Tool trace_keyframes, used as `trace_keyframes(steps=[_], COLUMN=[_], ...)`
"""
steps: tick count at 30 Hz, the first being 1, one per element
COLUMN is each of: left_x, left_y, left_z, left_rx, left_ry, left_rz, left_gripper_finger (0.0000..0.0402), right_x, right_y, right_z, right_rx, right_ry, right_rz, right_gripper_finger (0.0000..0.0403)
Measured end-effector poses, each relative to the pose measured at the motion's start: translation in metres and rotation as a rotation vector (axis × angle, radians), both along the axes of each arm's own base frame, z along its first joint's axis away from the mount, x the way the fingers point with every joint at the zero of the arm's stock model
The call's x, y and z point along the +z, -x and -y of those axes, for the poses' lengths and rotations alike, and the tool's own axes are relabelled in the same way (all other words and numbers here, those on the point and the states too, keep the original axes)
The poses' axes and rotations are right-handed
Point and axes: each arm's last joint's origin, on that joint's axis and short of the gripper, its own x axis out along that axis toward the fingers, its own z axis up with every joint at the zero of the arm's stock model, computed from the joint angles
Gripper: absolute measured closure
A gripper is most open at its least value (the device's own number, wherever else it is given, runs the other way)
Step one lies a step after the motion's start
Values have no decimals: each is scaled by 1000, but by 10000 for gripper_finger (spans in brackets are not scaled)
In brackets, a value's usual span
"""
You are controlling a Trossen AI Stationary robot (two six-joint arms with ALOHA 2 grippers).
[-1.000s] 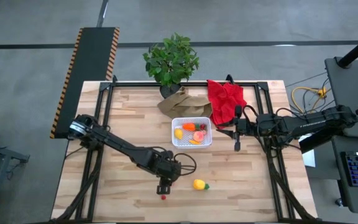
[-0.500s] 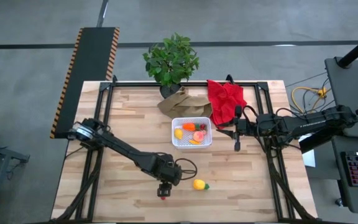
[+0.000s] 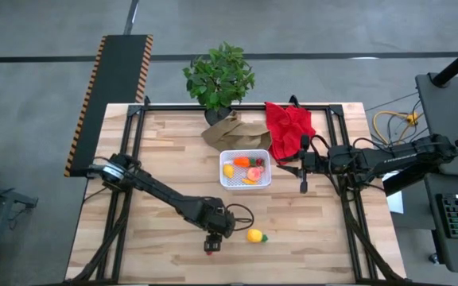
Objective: Pick and placing Produce into tupperware
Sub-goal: Put the pink peach into the bin
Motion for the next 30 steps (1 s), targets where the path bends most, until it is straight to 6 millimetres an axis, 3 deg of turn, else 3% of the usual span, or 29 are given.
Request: trace_keyframes(steps=[6, 17, 23, 30], left_x=[1, 1, 13, 57], left_y=[0, 2, 7, 9], left_z=[-1, -5, -15, -51], left_rx=[-13, -122, -222, -150], left_ry=[-7, -51, -96, -241], left_rz=[-2, -20, -46, 66], left_gripper_finger=[213, 381, 381, 381], right_x=[0, 0, 0, 1], right_y=[0, 0, 0, 0], right_z=[0, 0, 0, 0], right_rx=[0, 0, 0, 1], right_ry=[2, 3, 3, 6], right_rz=[1, 0, 1, 7], right_gripper_finger=[333, 333, 333, 333])
